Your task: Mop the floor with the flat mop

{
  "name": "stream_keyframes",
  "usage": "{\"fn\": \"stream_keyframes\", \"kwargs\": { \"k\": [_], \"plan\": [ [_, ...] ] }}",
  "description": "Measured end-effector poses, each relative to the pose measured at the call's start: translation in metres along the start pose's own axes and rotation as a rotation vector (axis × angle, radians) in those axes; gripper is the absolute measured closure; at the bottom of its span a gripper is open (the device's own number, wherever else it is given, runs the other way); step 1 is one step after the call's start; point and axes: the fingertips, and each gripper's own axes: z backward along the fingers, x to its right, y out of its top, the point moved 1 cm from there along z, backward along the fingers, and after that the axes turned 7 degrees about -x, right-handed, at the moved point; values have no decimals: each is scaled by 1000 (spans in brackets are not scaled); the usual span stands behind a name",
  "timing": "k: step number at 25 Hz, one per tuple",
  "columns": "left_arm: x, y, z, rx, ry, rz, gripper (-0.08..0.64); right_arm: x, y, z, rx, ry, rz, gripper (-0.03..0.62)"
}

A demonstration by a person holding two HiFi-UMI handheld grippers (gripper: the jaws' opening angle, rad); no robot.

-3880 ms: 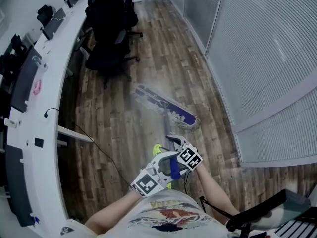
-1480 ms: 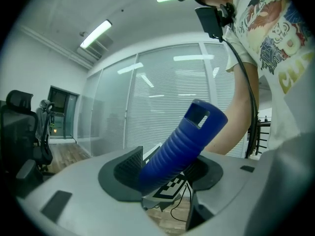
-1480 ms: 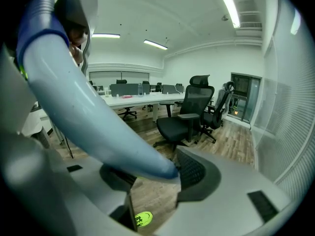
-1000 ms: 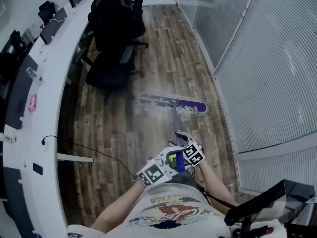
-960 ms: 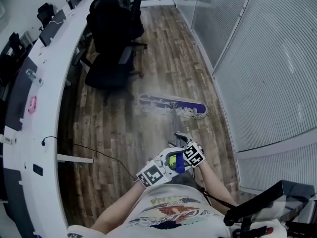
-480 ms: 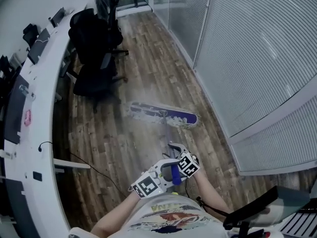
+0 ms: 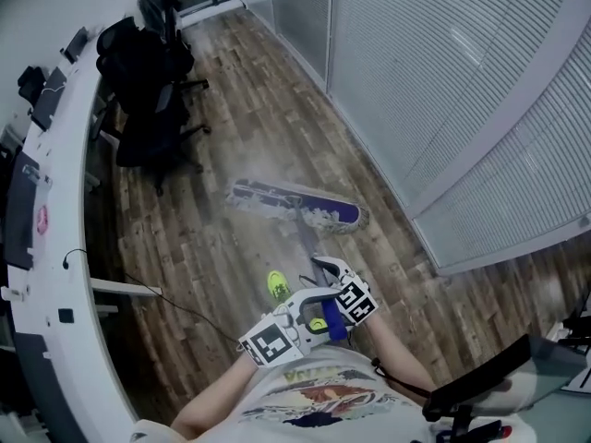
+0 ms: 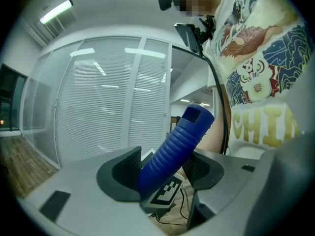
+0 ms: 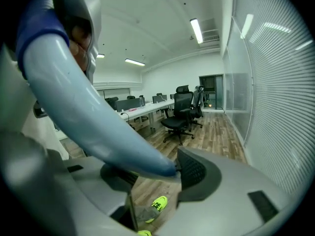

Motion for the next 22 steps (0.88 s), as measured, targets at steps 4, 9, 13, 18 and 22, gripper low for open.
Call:
{"fn": "stream_keyframes", "kwargs": {
  "k": [4,9,13,18,22],
  "plan": [
    [20,-2,-10,25,7,-17,318,-6,-13,14,27,-2,-12,393],
    [15,-10,-9,41,40,-4,318,-6,-16,7,28,26,-28,391],
    [1,-6,1,95,72,-29,318,-4,-5,-3,59,70,-35,386],
    [-23,-11,14,102,60,-27,321,8,-1,-27,75,121,-40,367],
    [-57,-22,18,90,63,-19,320,33,-4,-58,45,114,-21,366]
  ]
}}
